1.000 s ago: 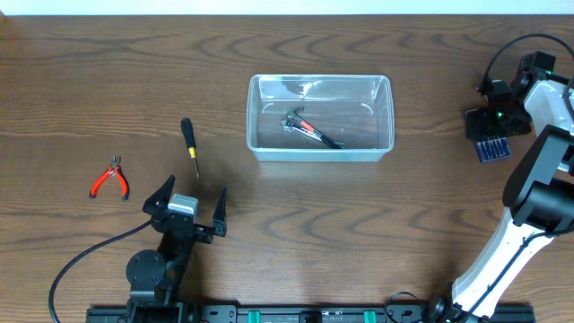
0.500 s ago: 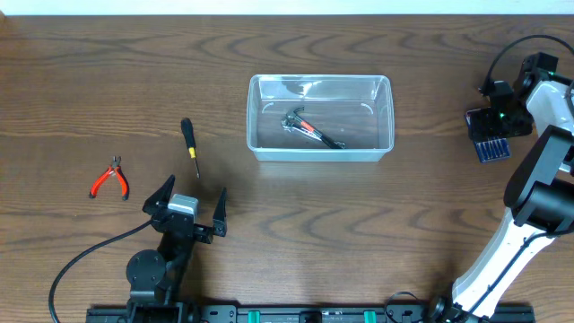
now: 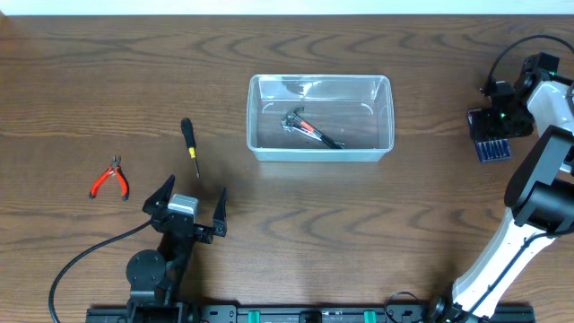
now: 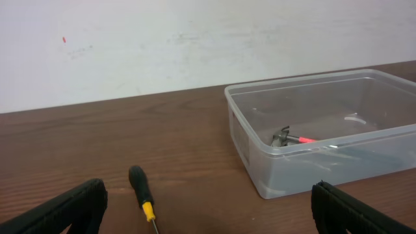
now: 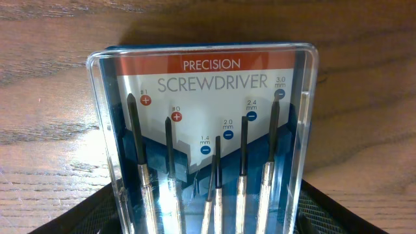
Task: Pack container
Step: 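Lower the right gripper and close it on the screwdriver box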
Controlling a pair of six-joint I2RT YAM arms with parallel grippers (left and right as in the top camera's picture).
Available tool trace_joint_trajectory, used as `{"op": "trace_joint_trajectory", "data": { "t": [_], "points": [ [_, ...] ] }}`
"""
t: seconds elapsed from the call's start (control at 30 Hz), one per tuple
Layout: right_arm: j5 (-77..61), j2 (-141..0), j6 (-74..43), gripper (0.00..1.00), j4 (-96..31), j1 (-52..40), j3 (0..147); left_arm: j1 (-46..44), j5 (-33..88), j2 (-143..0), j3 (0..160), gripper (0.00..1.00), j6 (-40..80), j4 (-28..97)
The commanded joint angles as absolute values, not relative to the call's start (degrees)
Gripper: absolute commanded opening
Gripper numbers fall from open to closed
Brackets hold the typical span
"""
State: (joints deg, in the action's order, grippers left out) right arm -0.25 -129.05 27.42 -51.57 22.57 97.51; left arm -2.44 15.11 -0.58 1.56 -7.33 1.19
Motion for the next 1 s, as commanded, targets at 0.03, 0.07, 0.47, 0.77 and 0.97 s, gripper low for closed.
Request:
{"op": "trace_joint_trajectory", "data": {
  "t": [0.03, 0.07, 0.47, 0.77, 0.97],
  "points": [
    [2.96, -133.43, 27.2, 0.7, -51.62, 23.05, 96.44, -2.22, 16.47, -0.23, 0.23, 0.98, -6.81, 2.66],
    [2.96, -133.43, 27.2, 0.7, -51.62, 23.05, 96.44, -2.22, 16.47, -0.23, 0.23, 0.98, -6.81, 2.63],
    [2.72, -133.4, 25.45, 0.66, -52.58, 22.87, 98.61, -2.22, 16.47, -0.23, 0.23, 0.99, -6.81, 2.66],
    [0.6, -133.4, 25.3, 0.54, -56.77, 22.76, 105.82, -2.22, 16.47, -0.23, 0.23, 0.98, -6.81, 2.66],
    [-0.21, -133.4, 25.3, 0.5, -58.35, 22.37, 108.47, -2.22, 16.47, -0.23, 0.23, 0.98, -6.81, 2.63]
  ]
}}
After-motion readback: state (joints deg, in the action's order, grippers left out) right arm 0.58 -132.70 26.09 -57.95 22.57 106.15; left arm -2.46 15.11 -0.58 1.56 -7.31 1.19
